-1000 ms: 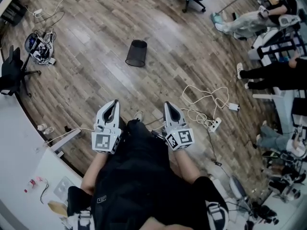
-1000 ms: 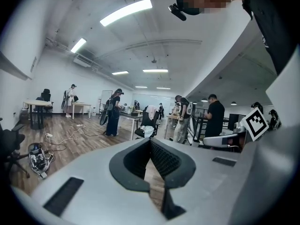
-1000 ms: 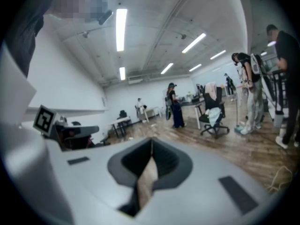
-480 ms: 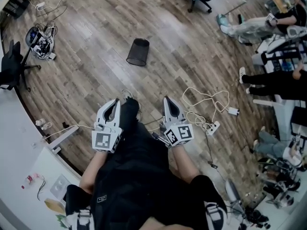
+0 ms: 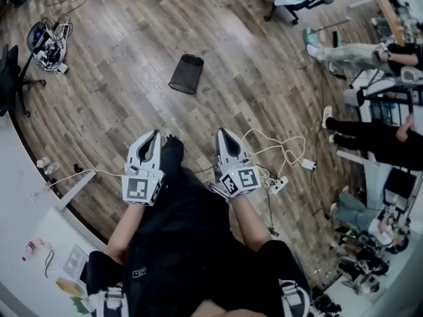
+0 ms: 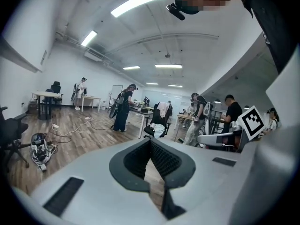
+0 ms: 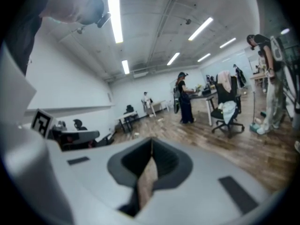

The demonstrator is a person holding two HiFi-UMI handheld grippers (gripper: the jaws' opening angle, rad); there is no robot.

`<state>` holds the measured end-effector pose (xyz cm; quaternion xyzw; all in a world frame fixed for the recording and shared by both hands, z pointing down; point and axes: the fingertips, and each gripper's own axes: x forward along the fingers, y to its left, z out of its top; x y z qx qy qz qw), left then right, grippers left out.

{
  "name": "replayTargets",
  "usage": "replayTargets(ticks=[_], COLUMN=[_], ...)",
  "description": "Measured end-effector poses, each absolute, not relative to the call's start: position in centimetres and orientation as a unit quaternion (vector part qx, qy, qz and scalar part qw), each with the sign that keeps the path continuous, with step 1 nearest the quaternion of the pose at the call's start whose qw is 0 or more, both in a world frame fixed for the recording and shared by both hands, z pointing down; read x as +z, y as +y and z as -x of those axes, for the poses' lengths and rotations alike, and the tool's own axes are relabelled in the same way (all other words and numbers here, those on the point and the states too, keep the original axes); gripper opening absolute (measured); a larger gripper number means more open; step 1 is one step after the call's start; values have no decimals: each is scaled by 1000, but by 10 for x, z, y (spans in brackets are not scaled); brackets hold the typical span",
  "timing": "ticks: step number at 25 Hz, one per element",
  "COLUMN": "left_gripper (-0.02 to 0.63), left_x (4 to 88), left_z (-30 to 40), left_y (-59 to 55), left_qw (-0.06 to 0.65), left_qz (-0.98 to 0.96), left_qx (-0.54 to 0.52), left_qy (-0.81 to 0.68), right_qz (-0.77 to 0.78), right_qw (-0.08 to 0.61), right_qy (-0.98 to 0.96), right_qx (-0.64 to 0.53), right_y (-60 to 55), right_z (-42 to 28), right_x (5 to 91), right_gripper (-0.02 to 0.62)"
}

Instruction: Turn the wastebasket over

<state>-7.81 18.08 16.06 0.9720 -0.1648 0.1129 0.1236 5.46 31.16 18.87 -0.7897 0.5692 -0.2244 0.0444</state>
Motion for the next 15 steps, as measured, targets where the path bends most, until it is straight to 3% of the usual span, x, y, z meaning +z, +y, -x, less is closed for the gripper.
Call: replayTargets(ticks=[15], left_gripper=[35], left_x=[181], left_z=[40], left_y=[88], left_qw=[149], left_qz=[-954], left_qx=[118], left_qy=[-231], right_qz=[735], right_qw=[16], right_qy=[633], right_qx=[-243], right_y=[167], right_z=[-117], right_x=[239], right_gripper=[32])
